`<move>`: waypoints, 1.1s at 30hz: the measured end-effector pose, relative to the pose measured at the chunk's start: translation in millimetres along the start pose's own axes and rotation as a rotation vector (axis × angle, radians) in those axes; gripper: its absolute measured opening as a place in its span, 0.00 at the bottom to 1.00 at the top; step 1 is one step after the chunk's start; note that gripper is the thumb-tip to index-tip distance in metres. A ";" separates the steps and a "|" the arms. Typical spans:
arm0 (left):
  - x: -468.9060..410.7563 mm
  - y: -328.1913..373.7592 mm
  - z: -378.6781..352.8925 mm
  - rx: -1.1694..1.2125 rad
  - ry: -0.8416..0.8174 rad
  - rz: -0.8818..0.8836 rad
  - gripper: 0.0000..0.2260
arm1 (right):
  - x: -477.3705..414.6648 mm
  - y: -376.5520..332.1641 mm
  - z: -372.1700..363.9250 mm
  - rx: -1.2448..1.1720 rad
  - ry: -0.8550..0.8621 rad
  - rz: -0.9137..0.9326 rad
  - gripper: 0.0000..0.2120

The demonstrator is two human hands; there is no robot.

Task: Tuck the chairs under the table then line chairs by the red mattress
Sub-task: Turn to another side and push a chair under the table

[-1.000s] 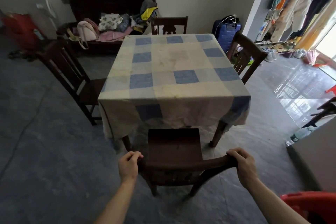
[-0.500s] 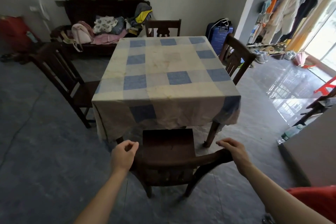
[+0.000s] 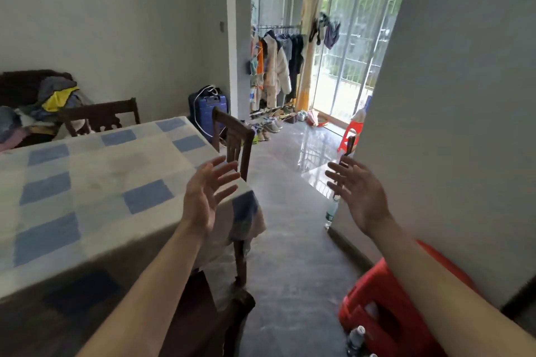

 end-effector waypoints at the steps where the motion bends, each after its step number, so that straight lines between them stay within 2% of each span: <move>1: -12.0 -4.0 -21.1 0.026 -0.038 0.016 0.20 | -7.8 -9.4 14.9 -0.013 0.033 0.022 0.15; 4: -48.5 -21.3 -75.0 0.046 -0.134 0.063 0.16 | -32.2 -25.9 55.7 -0.004 0.100 0.060 0.17; 7: -89.2 -38.7 -120.5 0.044 -0.188 0.075 0.17 | -68.9 -30.7 92.0 -0.013 0.124 0.087 0.18; 16: -207.1 -63.2 -222.9 -0.029 -0.150 0.052 0.18 | -215.5 -17.7 153.6 0.034 0.048 0.061 0.18; 26: -362.2 -91.1 -241.7 -0.085 -0.020 0.036 0.19 | -386.9 51.2 162.9 0.144 -0.048 0.032 0.19; 29: -426.8 -104.0 -235.2 -0.072 0.000 0.030 0.18 | -453.4 85.7 152.7 0.160 -0.087 0.031 0.18; 33: -531.0 -112.5 -223.2 -0.063 0.045 0.020 0.19 | -551.7 128.2 125.2 0.211 -0.164 0.028 0.23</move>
Point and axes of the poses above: each hand's wrist, its own x-axis away from the middle knuckle, its own z-axis out of the back of the hand, y = z × x, the point moved 1 cm from there along -x, towards the middle knuckle, and after that the axes turned 9 degrees about z, right-handed, at the moved point
